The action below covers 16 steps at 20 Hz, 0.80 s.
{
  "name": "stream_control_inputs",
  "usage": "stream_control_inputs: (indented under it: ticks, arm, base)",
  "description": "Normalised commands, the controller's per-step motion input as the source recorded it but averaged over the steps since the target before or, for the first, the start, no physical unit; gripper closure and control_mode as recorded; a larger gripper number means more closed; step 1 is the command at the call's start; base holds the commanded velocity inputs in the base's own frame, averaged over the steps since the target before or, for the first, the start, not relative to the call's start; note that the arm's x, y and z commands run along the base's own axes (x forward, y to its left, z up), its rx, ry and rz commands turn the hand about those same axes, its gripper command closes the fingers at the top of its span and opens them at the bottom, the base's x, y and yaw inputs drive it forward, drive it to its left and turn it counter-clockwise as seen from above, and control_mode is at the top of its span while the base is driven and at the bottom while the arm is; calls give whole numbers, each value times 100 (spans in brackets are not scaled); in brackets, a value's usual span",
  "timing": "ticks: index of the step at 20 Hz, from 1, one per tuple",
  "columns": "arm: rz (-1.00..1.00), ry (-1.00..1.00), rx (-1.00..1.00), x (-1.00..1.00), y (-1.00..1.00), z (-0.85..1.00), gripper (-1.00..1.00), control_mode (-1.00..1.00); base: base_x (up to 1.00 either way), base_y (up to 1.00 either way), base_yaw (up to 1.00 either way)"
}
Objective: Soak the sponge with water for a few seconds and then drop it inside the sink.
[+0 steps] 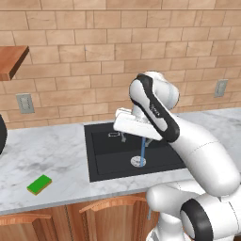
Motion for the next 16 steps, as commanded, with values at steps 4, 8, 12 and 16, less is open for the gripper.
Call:
stream_control_inputs:
  ticks: [4,8,12,16]
  arm:
    - [5,-1,-3,0,29,-7,-100,-100]
    - [1,-8,-8,0,20,-6,-100,-100]
    - [0,-3,-5,0,19,-3,-100,-100]
    - [0,0,-4,0,18,0,-100,-100]
  base:
    - [0,0,0]
    - [0,0,0]
    - [0,0,0]
    - [0,0,0]
